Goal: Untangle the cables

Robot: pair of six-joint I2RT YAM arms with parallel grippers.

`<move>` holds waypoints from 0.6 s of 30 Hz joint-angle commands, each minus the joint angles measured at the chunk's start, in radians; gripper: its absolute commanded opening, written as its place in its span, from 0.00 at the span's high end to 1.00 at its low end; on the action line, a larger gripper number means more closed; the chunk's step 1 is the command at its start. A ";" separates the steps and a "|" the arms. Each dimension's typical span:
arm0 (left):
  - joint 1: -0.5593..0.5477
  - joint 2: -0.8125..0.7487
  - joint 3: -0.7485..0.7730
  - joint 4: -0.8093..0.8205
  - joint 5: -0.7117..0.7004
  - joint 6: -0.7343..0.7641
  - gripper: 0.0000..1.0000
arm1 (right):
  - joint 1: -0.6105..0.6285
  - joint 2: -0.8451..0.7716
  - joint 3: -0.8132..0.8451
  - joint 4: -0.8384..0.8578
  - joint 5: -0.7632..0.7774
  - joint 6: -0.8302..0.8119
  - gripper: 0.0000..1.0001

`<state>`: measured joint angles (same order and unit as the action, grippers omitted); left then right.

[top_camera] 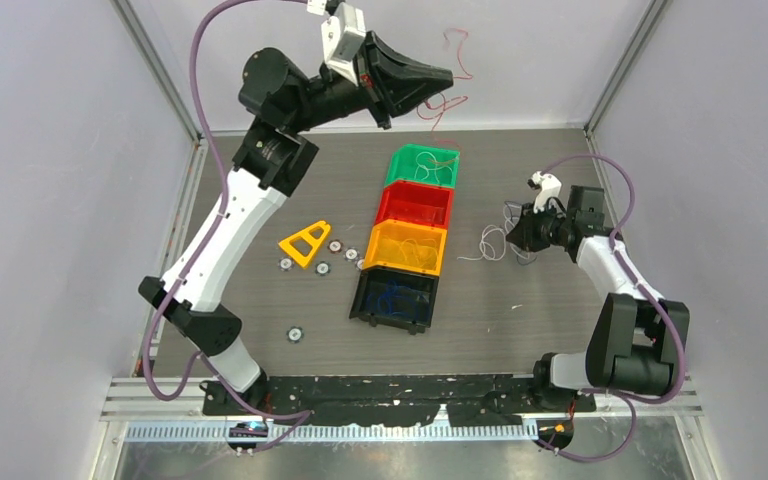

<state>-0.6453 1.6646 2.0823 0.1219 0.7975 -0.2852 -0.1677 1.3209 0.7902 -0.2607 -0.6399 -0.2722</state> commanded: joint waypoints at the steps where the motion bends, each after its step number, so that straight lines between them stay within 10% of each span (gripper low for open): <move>1: 0.015 0.039 0.036 -0.099 -0.060 0.074 1.00 | -0.018 0.056 0.094 -0.113 0.010 -0.069 0.85; 10: 0.030 0.047 -0.179 -0.256 -0.238 0.165 1.00 | -0.020 0.060 0.150 -0.138 -0.009 -0.051 0.86; 18: 0.063 0.191 -0.171 -0.308 -0.266 -0.223 1.00 | -0.020 0.056 0.157 -0.164 -0.006 -0.039 0.86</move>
<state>-0.6025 1.7973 1.8580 -0.1364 0.5793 -0.2932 -0.1852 1.3998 0.9070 -0.4061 -0.6350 -0.3119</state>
